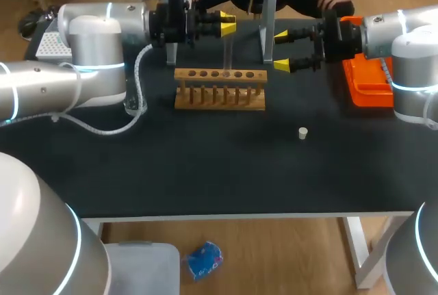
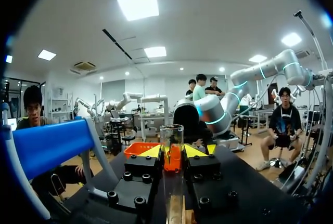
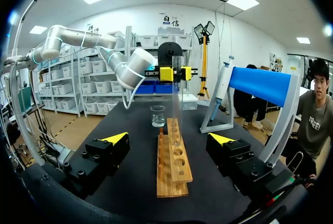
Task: Invert the test tube, pick up the pipette, mount the tip to pipette, aspirate from beaker and dispense into the tube, eject the tip, return the pipette, and cap with the stopper.
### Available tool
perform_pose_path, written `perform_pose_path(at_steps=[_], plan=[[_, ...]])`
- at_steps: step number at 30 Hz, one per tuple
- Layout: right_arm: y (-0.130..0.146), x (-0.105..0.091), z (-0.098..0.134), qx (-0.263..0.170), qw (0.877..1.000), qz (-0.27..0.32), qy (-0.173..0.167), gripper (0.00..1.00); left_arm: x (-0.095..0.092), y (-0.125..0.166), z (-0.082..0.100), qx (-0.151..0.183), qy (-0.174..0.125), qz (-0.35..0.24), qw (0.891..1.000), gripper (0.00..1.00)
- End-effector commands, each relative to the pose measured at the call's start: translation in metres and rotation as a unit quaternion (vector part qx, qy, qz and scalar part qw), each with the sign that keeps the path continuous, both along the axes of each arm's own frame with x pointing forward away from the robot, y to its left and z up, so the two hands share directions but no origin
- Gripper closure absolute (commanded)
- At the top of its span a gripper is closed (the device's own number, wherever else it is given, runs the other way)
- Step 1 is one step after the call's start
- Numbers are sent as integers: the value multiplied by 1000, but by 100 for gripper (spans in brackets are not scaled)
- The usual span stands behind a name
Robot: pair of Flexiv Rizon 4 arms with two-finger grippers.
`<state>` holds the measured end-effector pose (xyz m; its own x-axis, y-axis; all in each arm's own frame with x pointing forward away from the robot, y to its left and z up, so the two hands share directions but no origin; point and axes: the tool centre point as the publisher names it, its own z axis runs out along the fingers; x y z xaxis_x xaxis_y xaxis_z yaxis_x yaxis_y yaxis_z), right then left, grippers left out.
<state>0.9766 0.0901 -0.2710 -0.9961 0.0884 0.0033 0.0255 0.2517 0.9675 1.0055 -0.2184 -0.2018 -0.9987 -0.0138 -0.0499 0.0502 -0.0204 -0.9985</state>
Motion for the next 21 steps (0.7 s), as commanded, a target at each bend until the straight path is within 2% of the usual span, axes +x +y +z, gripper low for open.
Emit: perform_pose_path(at_steps=[1,9,21], plan=[[0,0,0,0,1000,0,0,0,-2,0,-1,-4,-5,3,1000,100],[0,0,0,0,1000,0,0,0,-3,1,-3,-11,-19,9,1000,100],[0,0,0,0,1000,0,0,0,-4,-1,-12,-9,-15,10,1000,100]])
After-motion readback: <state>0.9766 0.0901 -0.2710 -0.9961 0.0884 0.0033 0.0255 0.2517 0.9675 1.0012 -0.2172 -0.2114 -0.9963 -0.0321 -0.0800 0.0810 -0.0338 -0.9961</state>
